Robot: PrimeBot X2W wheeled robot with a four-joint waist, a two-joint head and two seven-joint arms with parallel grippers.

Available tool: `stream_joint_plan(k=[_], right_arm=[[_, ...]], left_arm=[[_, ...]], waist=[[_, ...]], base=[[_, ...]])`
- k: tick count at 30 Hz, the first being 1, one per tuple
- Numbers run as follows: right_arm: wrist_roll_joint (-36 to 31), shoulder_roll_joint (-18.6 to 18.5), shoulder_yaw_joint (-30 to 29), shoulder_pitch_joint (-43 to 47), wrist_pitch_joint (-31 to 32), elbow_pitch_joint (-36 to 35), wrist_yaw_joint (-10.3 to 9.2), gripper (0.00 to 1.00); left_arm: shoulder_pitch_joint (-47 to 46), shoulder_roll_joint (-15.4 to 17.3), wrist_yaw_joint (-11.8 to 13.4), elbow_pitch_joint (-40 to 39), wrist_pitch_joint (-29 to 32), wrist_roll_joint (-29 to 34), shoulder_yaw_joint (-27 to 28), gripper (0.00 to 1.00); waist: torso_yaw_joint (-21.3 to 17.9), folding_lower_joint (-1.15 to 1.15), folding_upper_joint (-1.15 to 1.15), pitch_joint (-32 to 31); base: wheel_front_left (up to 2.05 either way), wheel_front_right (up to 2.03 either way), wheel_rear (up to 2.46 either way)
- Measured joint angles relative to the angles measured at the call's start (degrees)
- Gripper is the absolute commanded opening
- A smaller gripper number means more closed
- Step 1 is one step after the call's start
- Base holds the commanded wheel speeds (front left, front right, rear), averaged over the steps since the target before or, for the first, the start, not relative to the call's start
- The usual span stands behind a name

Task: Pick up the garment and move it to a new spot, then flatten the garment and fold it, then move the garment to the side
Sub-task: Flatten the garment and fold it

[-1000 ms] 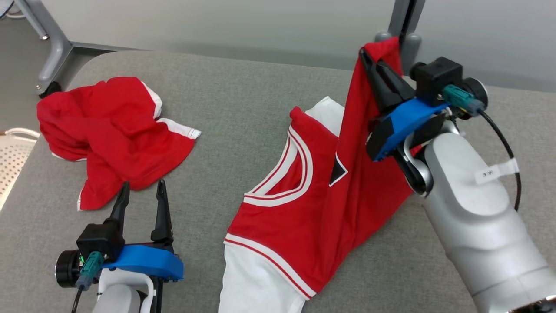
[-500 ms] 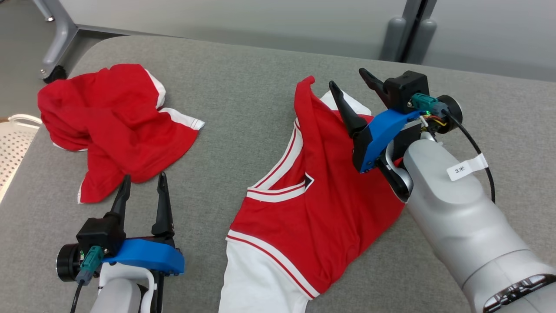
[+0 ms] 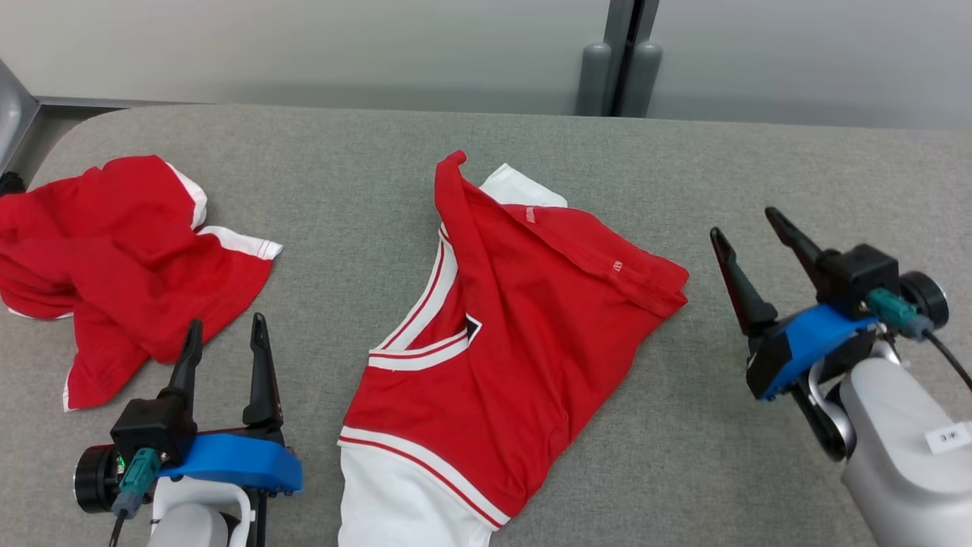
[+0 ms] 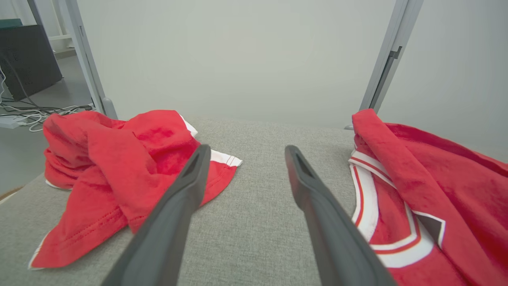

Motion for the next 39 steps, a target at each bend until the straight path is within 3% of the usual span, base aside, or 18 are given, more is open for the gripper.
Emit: stream_joint_plan(k=[6, 12, 18, 25, 26, 27, 29, 34, 39], right_arm=[[-1.07, -0.25, 1.23, 7.54, 0.05, -6.92, 0.0, 1.0], [-1.66, 0.6, 4.95, 7.83, 3.02, -8.69, 0.0, 1.0], [-2.67, 1.1, 8.79, 4.72, 5.45, -5.04, 0.0, 1.0], [-3.87, 0.48, 12.46, -0.29, 6.23, 4.05, 0.0, 1.0], [-3.96, 0.47, 12.84, -0.81, 5.73, 5.25, 0.0, 0.75], [-3.81, 0.67, 13.18, -1.45, 5.52, 6.45, 0.0, 0.43], [-3.88, 0.92, 14.05, -2.44, 4.85, 8.42, 0.0, 0.0], [-3.34, 1.92, 15.12, -4.35, 2.19, 12.88, 0.0, 0.0], [0.4, 3.22, 14.6, -3.37, 0.49, 11.69, 0.0, 0.0]], left_arm=[[1.12, 0.04, 0.0, -0.12, 0.01, 0.31, 0.25, 1.0], [1.08, -0.23, -0.27, 0.15, 0.0, 0.51, -0.15, 1.0], [0.76, -0.71, -0.71, 0.29, 0.01, 0.66, -0.55, 1.0], [0.04, -1.46, -1.23, 0.73, 0.01, 0.75, -0.46, 1.0], [-0.02, -1.6, -1.24, 0.75, 0.0, 0.76, -0.44, 1.0], [-0.03, -1.7, -1.24, 0.79, 0.01, 0.78, -0.27, 1.0], [-0.03, -1.78, -1.24, 0.83, 0.0, 0.87, -0.07, 1.0], [0.03, -2.07, -1.27, 1.12, 0.0, 1.26, 0.25, 1.0], [0.57, -2.18, -1.59, 1.77, 0.0, 1.48, 0.47, 1.0]], waist=[[-1.08, 0.0, 0.0, -0.71], [-0.53, 0.0, 0.0, -1.25], [1.36, 0.01, 0.0, -0.79], [3.9, 0.01, 0.0, 0.37], [4.25, 0.01, 0.0, 0.53], [4.51, 0.01, 0.0, 0.69], [4.89, 0.01, 0.0, 0.87], [4.84, 0.01, 0.0, 0.52], [4.01, 0.01, 0.0, -0.91]], base=[[0.0, 0.0, 0.0], [0.0, 0.0, 0.0], [0.0, 0.0, 0.0], [0.0, 0.0, 0.0], [0.0, 0.0, 0.0], [0.0, 0.0, 0.0], [0.0, 0.0, 0.0], [0.0, 0.0, 0.0], [0.0, 0.0, 0.0]])
